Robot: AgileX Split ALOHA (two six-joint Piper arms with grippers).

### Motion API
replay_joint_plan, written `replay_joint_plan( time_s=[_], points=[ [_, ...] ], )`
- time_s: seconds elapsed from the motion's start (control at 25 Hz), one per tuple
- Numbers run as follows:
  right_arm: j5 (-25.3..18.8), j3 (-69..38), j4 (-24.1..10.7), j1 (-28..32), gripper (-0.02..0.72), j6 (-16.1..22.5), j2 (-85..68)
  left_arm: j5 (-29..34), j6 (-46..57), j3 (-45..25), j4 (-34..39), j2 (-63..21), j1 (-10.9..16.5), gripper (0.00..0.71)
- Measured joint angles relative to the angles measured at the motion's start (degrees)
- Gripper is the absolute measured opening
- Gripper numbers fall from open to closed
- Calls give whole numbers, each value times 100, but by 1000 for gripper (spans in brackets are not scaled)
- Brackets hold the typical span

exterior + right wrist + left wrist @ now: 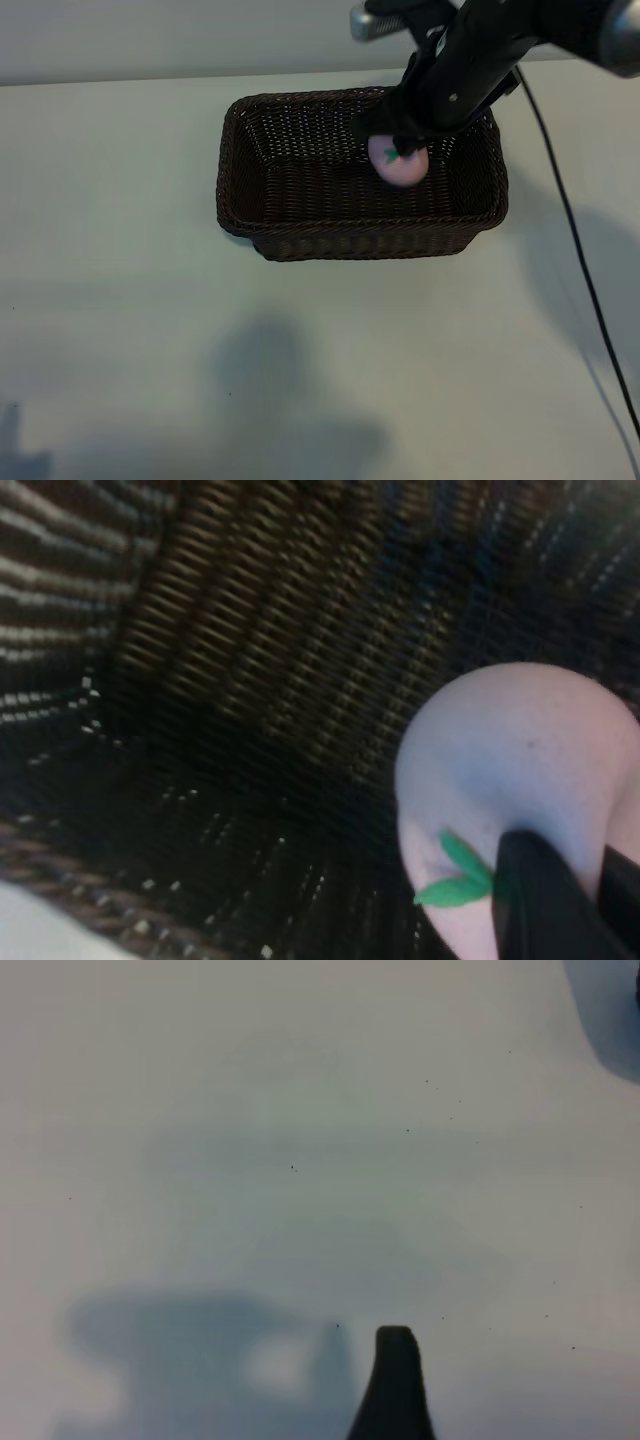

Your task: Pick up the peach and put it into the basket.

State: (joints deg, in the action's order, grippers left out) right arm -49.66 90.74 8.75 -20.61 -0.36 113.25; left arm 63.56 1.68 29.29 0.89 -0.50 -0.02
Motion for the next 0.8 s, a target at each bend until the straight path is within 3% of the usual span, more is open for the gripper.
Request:
replay_joint_plan(
  time_s=[0.12, 0.24, 0.6, 0.68, 0.8],
  points=[
    [24, 0, 0, 0, 47, -17, 318, 0, 0, 0, 0, 0, 0, 596],
    [31, 0, 6, 0, 103, -17, 415, 0, 0, 0, 5, 0, 0, 596],
    [-5, 4, 108, 0, 617, -58, 246, 0, 0, 0, 5, 0, 0, 596],
    [-113, 55, 103, 0, 669, -34, 127, 0, 0, 0, 5, 0, 0, 596],
    [-314, 257, -154, 27, 688, 126, -97, 0, 0, 0, 5, 0, 0, 596]
  ],
)
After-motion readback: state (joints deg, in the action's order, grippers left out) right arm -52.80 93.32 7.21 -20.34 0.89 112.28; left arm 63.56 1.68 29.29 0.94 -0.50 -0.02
